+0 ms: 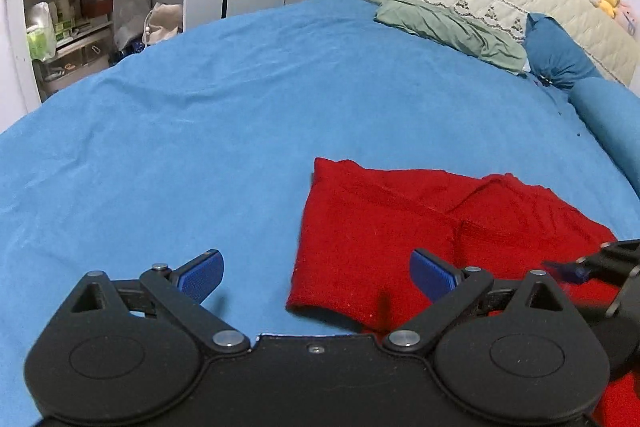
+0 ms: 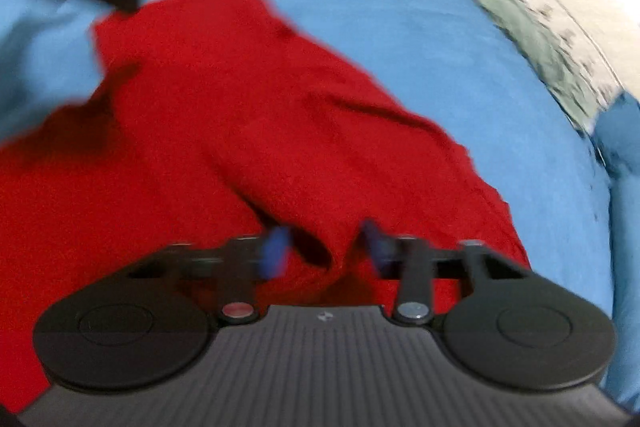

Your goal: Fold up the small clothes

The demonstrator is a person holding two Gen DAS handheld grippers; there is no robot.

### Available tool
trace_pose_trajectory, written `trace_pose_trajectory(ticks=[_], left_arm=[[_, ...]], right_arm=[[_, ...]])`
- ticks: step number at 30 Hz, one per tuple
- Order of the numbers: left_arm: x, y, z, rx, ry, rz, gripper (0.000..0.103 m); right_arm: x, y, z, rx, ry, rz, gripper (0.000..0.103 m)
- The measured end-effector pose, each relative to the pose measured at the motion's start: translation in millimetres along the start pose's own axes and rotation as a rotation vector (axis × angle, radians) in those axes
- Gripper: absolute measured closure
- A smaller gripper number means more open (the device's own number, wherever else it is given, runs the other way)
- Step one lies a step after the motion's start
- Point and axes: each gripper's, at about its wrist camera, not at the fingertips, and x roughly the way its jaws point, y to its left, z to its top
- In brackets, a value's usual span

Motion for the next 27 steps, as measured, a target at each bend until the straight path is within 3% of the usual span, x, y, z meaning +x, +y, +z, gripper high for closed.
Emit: trace_pose_trajectory(ticks=[2,6,8,9,10,14,23,27], left_arm=[[2.7,1.5,-1.3,0.001,0.006,0.0,0.002],[8.4,4.3,2.5,-0.033,0.02,-0.018,0.002],[9.3,4.5,2.8,-0.045,0.024,-0.029,0.002],[9.3,4.1,2.4,-0.047,0.027,-0.034,0.002],[9.2,3.1,2.1,-0.045,0.03,-0.039,0.002],[10.0,-4.2,-0.3,-0.014,0.04,-0.034,0.002],[12.0,-12.9,-4.4,0.018,0.049,-0.045,0.002],[12.8,-10.9,-4.5,0.009,0.05,-0.044,0.002]], right_arm=[[-5.4,-23.5,-5.5,0.169,-0.019,-0.028,0.074],[-16.6,-75.9,-54.2,0.584,-0.049,-0.014,0.073],[-16.8,-99.4,-94.1,0.819,-0.069,0.046,0.061],[-15.3,-107.8,-113.8,0.921,-0.076,0.09,0.043],[-14.2,-113.7,-128.5,0.986,-0.08,0.113,0.038],[-19.1,-117.4,-156.2,1.012,-0.132,0.139,0.038],[-15.0,-116.9,-154.6,0.995,-0.146,0.13,0.037],[-25.2,-121.5,-171.8,1.038,-0.141,0.122,0.037]])
